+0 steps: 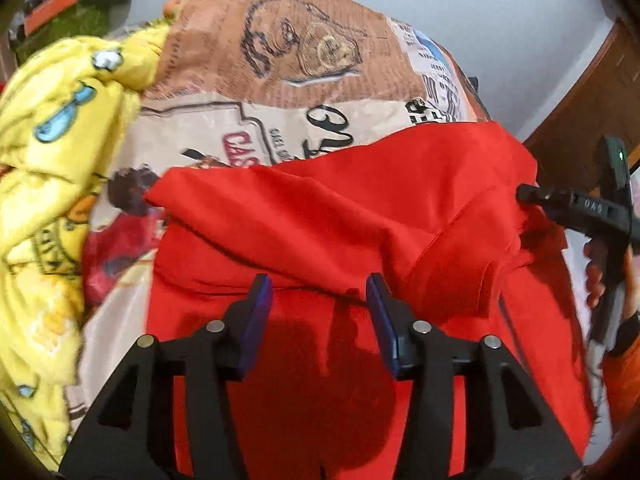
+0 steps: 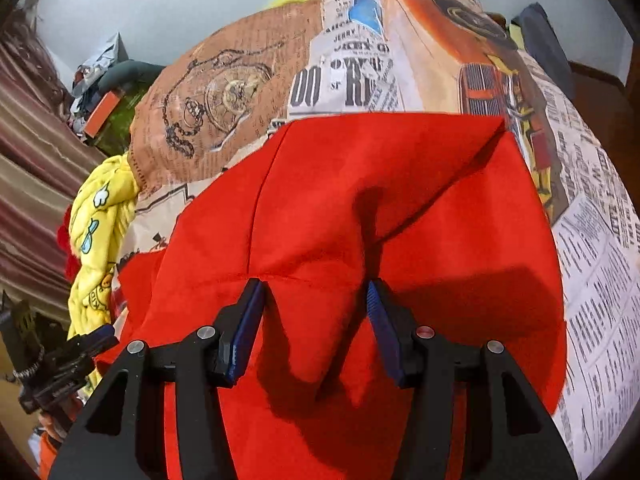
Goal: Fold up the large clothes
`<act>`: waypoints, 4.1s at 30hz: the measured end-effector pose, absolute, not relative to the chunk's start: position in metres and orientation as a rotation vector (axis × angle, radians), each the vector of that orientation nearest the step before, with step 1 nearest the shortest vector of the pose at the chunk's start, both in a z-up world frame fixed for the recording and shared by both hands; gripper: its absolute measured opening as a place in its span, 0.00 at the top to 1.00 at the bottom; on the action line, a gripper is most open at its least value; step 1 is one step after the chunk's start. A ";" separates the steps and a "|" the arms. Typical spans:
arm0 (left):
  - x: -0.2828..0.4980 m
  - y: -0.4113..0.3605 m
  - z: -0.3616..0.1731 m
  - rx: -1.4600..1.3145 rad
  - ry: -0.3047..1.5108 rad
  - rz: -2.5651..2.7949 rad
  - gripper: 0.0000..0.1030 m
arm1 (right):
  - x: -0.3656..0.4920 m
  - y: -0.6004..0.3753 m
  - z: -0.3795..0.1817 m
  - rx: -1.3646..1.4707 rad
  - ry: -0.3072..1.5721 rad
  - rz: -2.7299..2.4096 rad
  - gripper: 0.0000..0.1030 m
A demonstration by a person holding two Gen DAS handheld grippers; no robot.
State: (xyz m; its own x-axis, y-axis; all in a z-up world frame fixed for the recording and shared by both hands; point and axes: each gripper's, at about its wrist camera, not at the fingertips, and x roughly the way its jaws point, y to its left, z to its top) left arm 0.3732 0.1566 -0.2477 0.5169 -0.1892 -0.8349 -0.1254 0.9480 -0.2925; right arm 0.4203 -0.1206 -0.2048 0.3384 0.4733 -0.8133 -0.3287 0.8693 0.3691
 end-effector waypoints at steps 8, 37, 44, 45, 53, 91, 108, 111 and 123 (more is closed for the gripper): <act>0.390 0.146 -0.278 -0.517 1.129 -0.063 0.52 | 0.406 -0.113 -0.187 0.046 1.056 0.606 0.89; 0.352 0.166 -0.281 -0.191 1.132 0.159 0.99 | 0.339 -0.133 -0.206 -0.146 1.114 0.481 0.72; 0.330 0.168 -0.261 -0.158 1.117 0.134 0.73 | 0.319 -0.160 -0.188 -0.183 1.131 0.452 0.57; 0.325 0.167 -0.256 -0.143 1.105 0.141 0.64 | 0.314 -0.163 -0.183 -0.194 1.117 0.444 0.57; 0.283 0.165 -0.215 -0.100 1.034 0.152 0.25 | 0.272 -0.187 -0.143 -0.232 0.992 0.413 0.41; 0.138 0.183 -0.302 -0.414 1.264 0.022 0.58 | 0.184 -0.250 -0.209 0.090 1.189 0.506 0.56; 0.174 0.173 -0.190 -0.340 0.977 -0.021 1.00 | 0.202 -0.234 -0.147 0.121 0.988 0.579 0.84; 0.190 0.173 -0.163 -0.309 0.908 -0.010 1.00 | 0.214 -0.223 -0.130 0.105 0.944 0.598 0.84; 0.288 0.200 -0.109 -0.287 0.741 0.086 1.00 | 0.312 -0.210 -0.071 0.123 0.752 0.522 0.98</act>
State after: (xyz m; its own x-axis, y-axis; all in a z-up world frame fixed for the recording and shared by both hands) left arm 0.2877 0.2002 -0.1087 0.7366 -0.0239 -0.6759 -0.1776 0.9575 -0.2274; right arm 0.3124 -0.2096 -0.0706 0.6099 0.4940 -0.6196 -0.4077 0.8661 0.2892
